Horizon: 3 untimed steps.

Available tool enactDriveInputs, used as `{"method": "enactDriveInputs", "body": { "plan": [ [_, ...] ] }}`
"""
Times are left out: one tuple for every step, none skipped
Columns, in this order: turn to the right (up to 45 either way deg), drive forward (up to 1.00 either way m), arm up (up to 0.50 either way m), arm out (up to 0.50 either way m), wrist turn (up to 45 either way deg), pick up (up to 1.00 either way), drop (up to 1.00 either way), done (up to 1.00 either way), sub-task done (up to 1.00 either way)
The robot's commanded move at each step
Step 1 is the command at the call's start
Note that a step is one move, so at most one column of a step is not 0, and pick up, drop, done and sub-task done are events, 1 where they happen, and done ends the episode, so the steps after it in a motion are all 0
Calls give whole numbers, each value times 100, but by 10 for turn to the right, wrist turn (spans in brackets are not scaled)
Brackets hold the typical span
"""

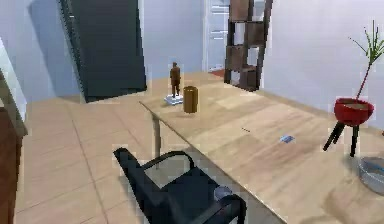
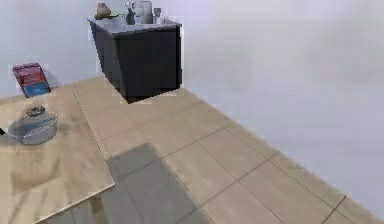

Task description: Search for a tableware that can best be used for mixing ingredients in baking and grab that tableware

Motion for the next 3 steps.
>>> {"method": "enactDriveInputs", "body": {
  "plan": [
    [450, 0, 0, 0, 0, 0, 0, 0, 0],
    [420, 0, 0, 0, 0, 0, 0, 0, 0],
    [0, 55, 0, 0, 0, 0, 0, 0, 0]
  ]
}}
